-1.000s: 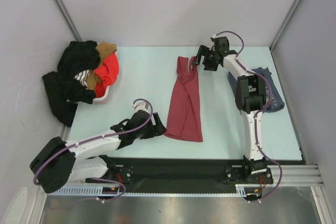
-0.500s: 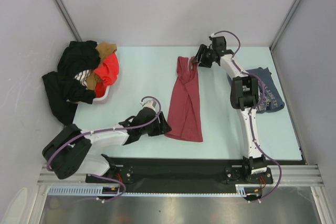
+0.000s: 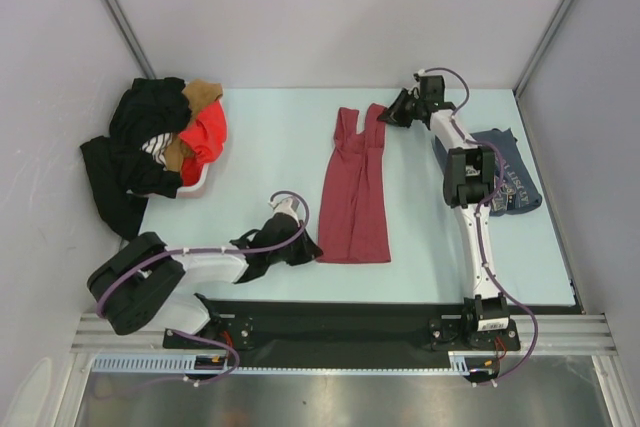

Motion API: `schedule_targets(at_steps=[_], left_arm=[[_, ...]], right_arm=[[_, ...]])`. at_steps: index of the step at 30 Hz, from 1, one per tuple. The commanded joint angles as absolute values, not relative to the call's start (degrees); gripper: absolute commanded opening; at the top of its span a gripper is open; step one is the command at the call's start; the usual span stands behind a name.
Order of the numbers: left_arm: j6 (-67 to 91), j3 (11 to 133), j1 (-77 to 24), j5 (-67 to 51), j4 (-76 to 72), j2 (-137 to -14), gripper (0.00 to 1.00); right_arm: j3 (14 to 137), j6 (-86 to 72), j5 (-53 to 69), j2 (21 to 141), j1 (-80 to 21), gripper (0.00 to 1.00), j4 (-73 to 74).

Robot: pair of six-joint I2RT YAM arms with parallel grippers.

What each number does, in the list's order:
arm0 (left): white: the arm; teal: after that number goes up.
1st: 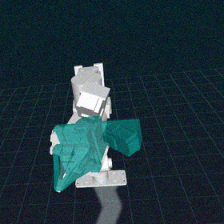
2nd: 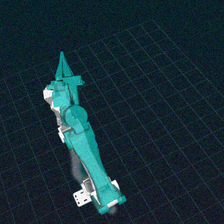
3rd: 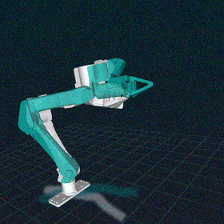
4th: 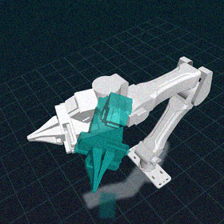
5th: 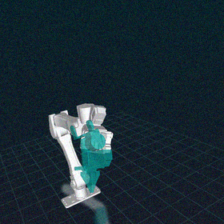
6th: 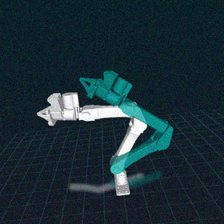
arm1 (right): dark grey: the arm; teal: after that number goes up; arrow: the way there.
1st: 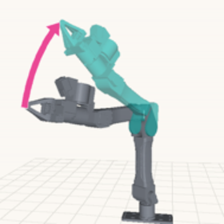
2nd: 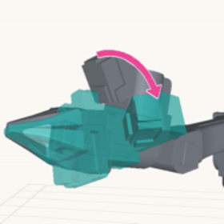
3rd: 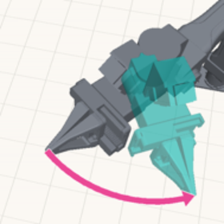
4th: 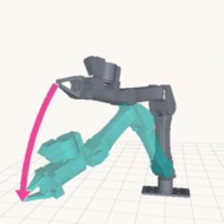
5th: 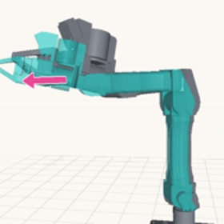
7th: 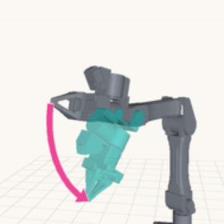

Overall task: Fold and stack the tank tops
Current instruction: Fold the tank top

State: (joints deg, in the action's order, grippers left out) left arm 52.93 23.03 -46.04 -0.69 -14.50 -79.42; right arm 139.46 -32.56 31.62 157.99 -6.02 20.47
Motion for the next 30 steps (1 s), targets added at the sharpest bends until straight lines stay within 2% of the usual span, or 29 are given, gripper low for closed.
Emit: schedule_targets(at_steps=[1,2,4,5,6,7,8,11,15,22,23,25,27,30], left_arm=[[57.7,19.8,-49.6,2.2,-17.9,-78.8,0.00],[58.6,18.4,-51.3,3.1,-18.3,-77.8,0.00],[60.1,17.8,-52.6,4.4,-17.8,-77.4,0.02],[60.2,17.8,-52.7,4.2,-17.7,-77.5,0.08],[60.2,18.1,-52.6,4.4,-16.9,-78.0,0.15],[59.7,18.6,-52.6,4.9,-15.0,-78.1,0.23],[59.3,19.4,-52.6,5.4,-14.2,-78.2,0.36],[58.4,20.7,-52.5,6.2,-12.2,-77.5,0.62],[57.0,21.6,-50.8,5.5,-10.7,-76.1,0.68],[50.9,24.3,-45.3,6.6,-2.4,-71.4,0.72],[49.9,25.3,-44.2,6.5,-1.2,-69.8,0.72],[47.1,26.3,-41.6,6.2,1.7,-68.3,0.72],[45.7,28.6,-40.5,6.4,5.0,-67.2,0.72],[44.4,30.5,-40.2,7.0,6.9,-65.9,0.72]], right_arm=[[143.3,-36.0,35.8,160.9,-5.2,0.04,15.7],[143.3,-36.6,35.9,161.2,-5.0,0.05,15.1],[143.3,-37.3,36.7,161.7,-5.0,0.23,14.2],[143.2,-37.3,36.9,161.8,-5.1,0.34,14.1],[142.9,-37.1,37.0,161.7,-5.2,0.51,14.2],[142.4,-36.4,36.9,161.5,-5.2,0.58,14.3],[141.9,-36.0,36.6,160.6,-5.3,0.63,14.8],[138.8,-34.5,35.2,157.4,-5.5,0.72,15.5],[132.8,-31.5,33.5,151.5,-5.5,0.81,17.8],[111.9,-25.7,23.3,133.8,-5.6,0.83,18.8],[110.0,-24.9,22.2,132.0,-6.0,0.79,18.9],[105.9,-21.7,17.5,127.6,-6.8,0.62,20.2],[105.3,-18.7,15.0,126.0,-8.4,0.50,24.2],[105.6,-17.4,10.4,124.5,-11.1,0.50,30.4]])
